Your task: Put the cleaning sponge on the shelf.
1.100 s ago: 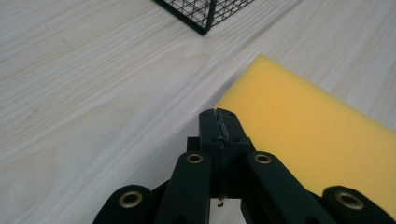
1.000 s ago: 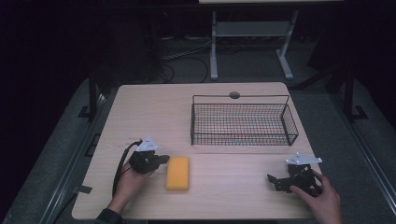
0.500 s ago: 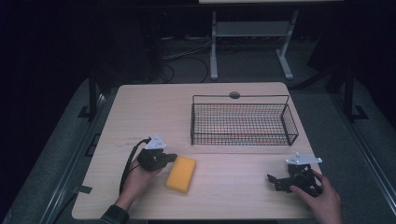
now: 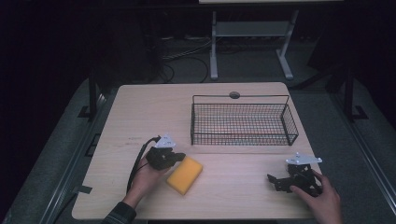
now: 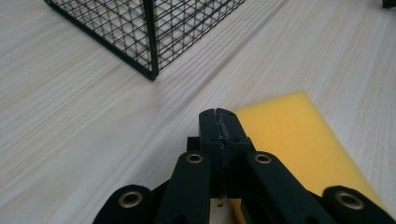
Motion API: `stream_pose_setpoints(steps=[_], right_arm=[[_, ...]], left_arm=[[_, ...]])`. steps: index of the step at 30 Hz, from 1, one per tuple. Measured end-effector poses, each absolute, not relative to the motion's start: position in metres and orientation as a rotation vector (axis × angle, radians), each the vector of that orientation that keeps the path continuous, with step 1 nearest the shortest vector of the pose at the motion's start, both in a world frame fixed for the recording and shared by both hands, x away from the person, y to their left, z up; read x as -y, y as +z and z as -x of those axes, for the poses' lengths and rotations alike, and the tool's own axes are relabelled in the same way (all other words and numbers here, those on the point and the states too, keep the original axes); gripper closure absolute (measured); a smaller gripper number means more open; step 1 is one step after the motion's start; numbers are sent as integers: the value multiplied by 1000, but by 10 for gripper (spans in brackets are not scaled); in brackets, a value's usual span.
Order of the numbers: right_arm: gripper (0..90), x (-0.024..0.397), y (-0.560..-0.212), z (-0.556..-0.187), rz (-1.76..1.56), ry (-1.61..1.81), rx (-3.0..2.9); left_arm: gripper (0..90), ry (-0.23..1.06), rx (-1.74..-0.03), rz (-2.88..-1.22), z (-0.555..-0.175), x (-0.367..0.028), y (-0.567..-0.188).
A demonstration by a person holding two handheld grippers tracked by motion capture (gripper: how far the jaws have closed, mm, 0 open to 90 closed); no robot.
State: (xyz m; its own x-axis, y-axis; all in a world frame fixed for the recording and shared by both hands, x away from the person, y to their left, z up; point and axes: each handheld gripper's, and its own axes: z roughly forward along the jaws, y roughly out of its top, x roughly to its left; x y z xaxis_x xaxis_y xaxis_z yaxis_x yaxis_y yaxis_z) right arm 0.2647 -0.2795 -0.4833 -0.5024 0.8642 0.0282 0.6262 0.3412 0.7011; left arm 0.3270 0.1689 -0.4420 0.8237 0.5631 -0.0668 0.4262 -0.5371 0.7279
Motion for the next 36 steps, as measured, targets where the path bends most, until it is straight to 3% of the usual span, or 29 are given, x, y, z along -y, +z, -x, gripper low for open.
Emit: stream_pose_setpoints(steps=[16, 25, 36], right_arm=[[13, 280, -483, -265, -1318, 947, -2262], [13, 280, -483, -265, -1318, 948, -2262], [13, 280, -483, -265, -1318, 947, -2262]], left_arm=[[892, 207, -686, -2231, -328, -150, -441], [730, 183, -706, -2229, -327, -158, -436], [459, 135, -739, -2304, -323, -160, -425]])
